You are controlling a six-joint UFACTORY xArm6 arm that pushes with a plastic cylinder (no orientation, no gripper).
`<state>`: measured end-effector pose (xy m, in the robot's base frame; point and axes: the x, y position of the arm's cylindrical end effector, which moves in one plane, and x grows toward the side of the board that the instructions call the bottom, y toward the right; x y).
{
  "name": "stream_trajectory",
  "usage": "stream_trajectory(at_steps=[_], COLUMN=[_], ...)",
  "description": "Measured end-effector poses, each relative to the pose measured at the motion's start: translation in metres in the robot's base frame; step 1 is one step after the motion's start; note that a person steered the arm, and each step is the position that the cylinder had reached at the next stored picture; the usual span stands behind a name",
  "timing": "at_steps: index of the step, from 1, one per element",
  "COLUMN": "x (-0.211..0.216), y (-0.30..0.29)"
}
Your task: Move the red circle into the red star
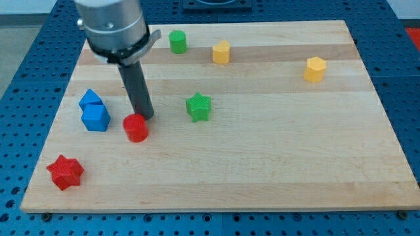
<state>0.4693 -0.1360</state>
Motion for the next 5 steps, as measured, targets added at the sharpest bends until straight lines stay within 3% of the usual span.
stream_trajectory(at_steps=[2,5], x=[0.06,0.082], y=[-0.002,-0.006])
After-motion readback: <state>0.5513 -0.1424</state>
